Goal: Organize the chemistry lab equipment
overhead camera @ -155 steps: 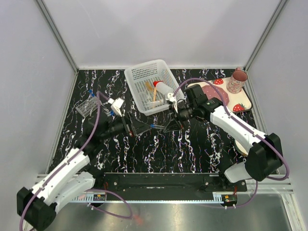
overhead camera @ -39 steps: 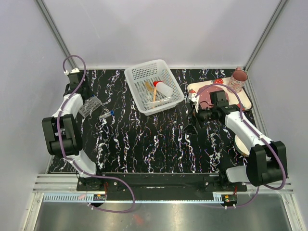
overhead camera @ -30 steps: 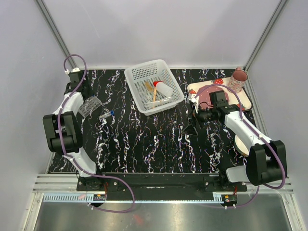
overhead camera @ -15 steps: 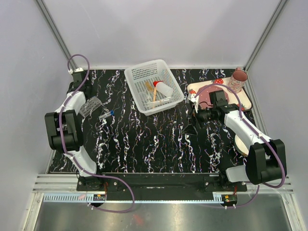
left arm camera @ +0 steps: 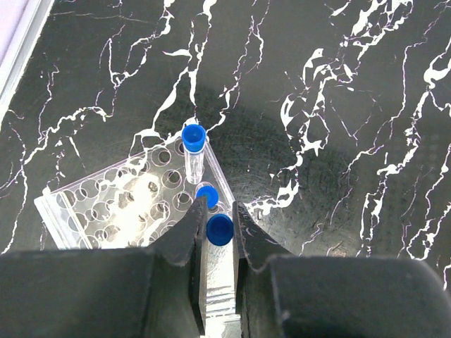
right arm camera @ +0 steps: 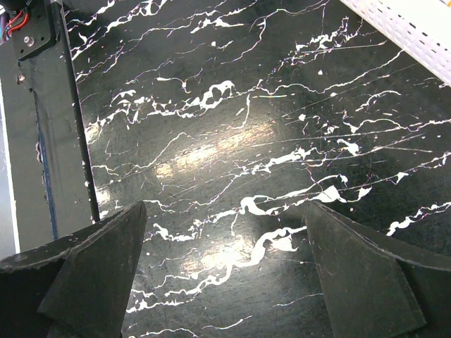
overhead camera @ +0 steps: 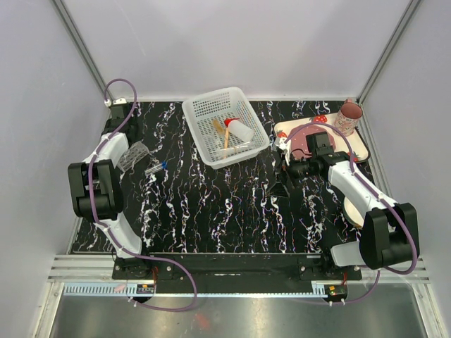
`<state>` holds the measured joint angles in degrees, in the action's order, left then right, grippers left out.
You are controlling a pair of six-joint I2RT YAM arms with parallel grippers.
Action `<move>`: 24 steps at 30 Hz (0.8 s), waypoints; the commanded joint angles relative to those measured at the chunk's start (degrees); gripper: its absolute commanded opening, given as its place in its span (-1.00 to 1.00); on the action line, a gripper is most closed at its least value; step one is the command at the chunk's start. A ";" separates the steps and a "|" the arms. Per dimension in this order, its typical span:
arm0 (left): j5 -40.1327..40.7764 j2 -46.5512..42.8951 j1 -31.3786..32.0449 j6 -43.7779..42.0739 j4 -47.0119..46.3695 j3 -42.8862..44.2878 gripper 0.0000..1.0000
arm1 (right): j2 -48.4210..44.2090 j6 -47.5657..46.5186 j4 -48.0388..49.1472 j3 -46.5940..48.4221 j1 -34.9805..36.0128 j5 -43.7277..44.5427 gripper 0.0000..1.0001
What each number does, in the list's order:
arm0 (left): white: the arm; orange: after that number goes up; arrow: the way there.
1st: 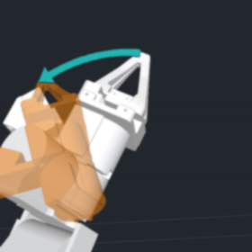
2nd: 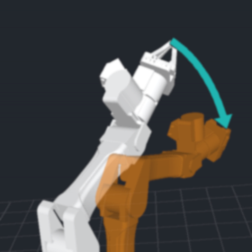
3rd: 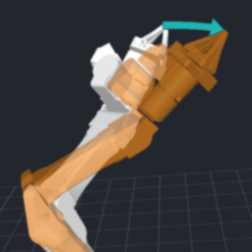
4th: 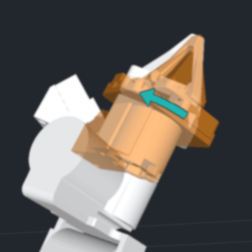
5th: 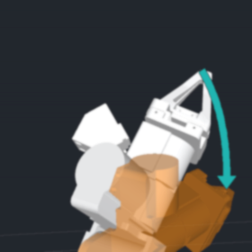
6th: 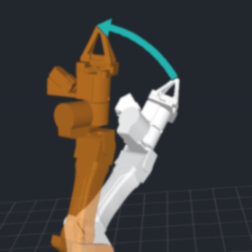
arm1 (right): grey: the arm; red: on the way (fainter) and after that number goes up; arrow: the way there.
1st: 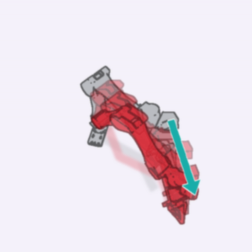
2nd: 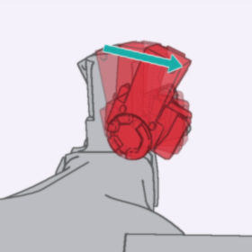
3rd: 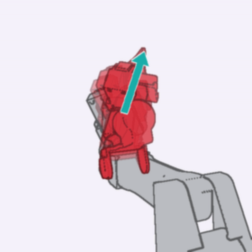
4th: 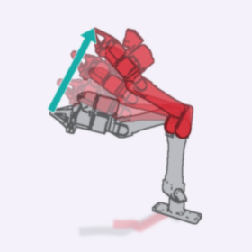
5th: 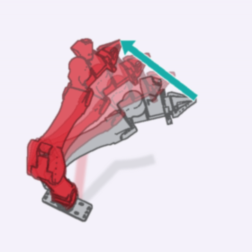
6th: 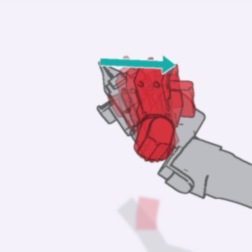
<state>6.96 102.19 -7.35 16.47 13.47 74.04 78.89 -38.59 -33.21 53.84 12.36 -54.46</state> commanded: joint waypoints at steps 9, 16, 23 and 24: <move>2.79 0.38 0.41 -2.05 -1.35 1.99 -0.91 | 0.38 -1.23 -0.80 2.67 -0.06 0.14 0.99; 3.58 0.90 0.68 -2.41 -1.26 1.72 -0.89 | 0.56 -1.40 -1.06 2.67 -0.06 0.14 1.00; 4.02 1.26 0.94 -2.58 -1.52 1.46 -0.88 | 0.56 -1.58 -1.24 2.76 -0.14 0.05 0.99; 4.20 1.34 0.94 -2.67 -1.52 1.46 -0.88 | 0.47 -1.58 -1.33 2.84 -0.06 0.05 0.99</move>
<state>9.43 102.91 -6.66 14.79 13.58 74.11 79.29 -38.81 -34.24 54.11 12.36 -54.46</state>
